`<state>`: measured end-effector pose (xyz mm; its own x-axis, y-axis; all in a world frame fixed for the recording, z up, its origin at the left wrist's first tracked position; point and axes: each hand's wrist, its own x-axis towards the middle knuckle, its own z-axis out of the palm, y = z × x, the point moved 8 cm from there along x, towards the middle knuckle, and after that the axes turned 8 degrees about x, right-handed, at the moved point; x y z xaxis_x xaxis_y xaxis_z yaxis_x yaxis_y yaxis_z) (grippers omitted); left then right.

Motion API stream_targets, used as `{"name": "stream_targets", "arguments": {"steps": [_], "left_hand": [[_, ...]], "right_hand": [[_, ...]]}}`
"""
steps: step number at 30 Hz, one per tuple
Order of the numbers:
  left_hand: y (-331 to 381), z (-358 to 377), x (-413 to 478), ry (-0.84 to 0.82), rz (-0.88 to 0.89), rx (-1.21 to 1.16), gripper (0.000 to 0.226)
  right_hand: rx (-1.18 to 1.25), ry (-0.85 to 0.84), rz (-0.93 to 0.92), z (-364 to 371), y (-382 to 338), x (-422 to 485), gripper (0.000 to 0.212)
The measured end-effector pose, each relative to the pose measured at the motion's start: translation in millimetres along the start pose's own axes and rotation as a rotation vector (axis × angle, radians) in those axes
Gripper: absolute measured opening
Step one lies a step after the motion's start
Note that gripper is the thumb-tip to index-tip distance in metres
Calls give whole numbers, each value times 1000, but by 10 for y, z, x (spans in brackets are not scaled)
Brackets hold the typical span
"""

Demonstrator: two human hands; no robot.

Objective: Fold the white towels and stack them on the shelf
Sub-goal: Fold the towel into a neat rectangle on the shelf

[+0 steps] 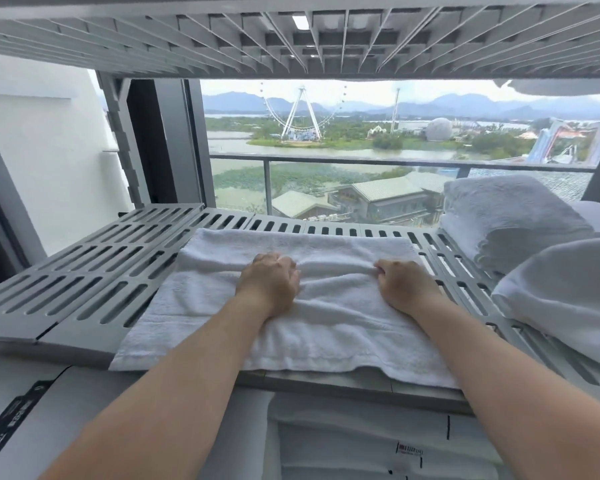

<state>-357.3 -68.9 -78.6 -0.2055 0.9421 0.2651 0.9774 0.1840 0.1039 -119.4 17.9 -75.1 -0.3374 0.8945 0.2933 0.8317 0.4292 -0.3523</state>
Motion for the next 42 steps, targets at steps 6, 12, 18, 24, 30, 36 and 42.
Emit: {"name": "stream_targets", "arguments": {"steps": [6, 12, 18, 24, 30, 36, 42], "left_hand": [[96, -82, -216, -37, 107, -119, 52], [234, -110, -648, -66, 220, -120, 62], [385, -215, -1107, 33, 391, -166, 63], [337, -255, -1445, 47, 481, -138, 44], [283, -452, -1524, 146, 459, -70, 24], [356, -642, -1585, 243, 364, 27, 24], [412, -623, -1753, 241, 394, -26, 22]], "right_hand": [[93, 131, -171, -186, -438, -358, 28], [133, 102, -194, -170, -675, -905, 26], [181, 115, -162, -171, -698, -1344, 29], [78, 80, -249, -210, -717, -1727, 46], [86, 40, -241, -246, -633, -1802, 38], [149, 161, -219, -313, -530, -1872, 39], [144, 249, -235, -333, -496, -2055, 29]]}}
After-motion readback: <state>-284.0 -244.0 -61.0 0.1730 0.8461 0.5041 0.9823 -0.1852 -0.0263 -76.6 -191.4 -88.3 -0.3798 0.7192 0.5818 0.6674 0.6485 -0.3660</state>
